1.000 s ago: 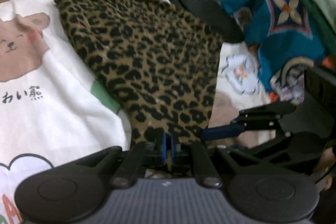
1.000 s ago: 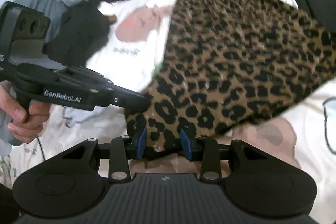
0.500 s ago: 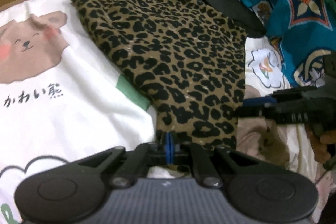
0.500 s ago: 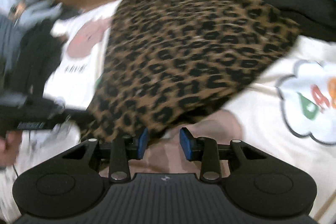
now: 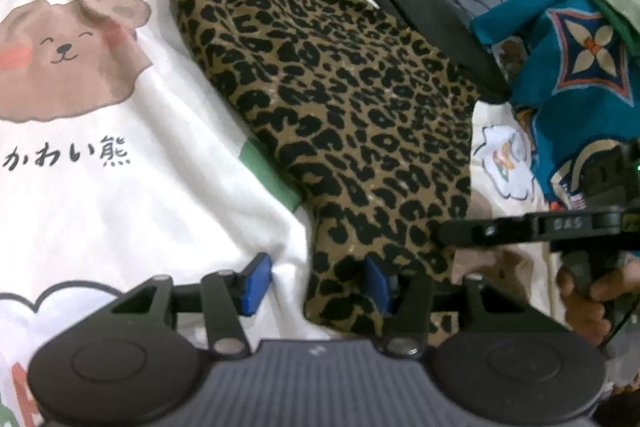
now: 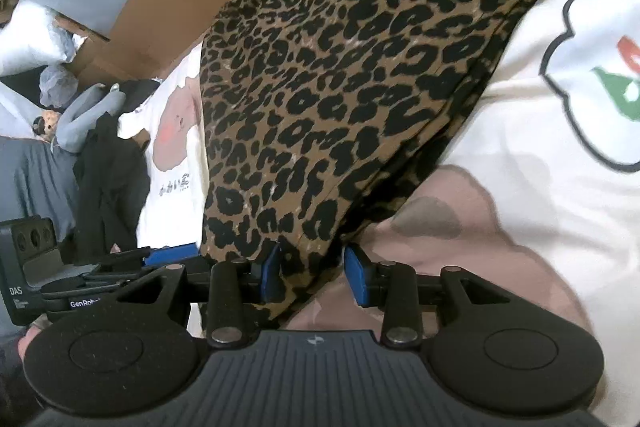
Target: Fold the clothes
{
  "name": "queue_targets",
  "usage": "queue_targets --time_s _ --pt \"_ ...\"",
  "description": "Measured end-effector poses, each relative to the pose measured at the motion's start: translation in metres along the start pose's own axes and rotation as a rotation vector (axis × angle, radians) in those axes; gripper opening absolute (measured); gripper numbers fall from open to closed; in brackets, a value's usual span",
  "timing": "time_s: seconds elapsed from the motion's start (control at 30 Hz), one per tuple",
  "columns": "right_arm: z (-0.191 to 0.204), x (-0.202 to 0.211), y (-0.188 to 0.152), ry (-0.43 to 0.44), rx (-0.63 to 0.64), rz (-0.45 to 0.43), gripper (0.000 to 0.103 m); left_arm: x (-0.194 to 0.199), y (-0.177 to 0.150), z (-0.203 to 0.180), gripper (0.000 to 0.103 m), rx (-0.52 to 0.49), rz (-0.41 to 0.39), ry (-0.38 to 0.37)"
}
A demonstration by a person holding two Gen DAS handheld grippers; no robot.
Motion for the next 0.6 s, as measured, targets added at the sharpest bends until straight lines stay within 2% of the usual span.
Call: queue_targets --time_s 0.1,0.23,0.43,0.6 --pt "-0.003 -0.006 -0.002 0.034 -0.052 0.012 0.043 0.006 0.002 0.002 0.042 0.030 -0.040 -0.029" --pt "-0.006 -0.010 -0.006 0.074 -0.100 0.023 0.042 0.009 0.006 -0.001 0.040 0.026 -0.065 -0.066" --pt "-0.008 -0.016 -0.014 0.140 -0.168 0.056 0.042 -0.005 0.004 -0.003 0.040 0.016 -0.022 -0.078" --pt "0.001 -0.026 -0.023 0.170 -0.160 0.097 0.041 -0.011 -0.005 0.010 0.039 0.085 0.006 -0.120"
Point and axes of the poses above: each gripper's, at about its wrist camera, not at the fingertips, and x roughly against the way its jaws point, z to its left, y to its top, the point moved 1 cm from there along -x, roughly the way its jaws point, and after that the axes turned 9 degrees about -x, right-handed, at the moved point
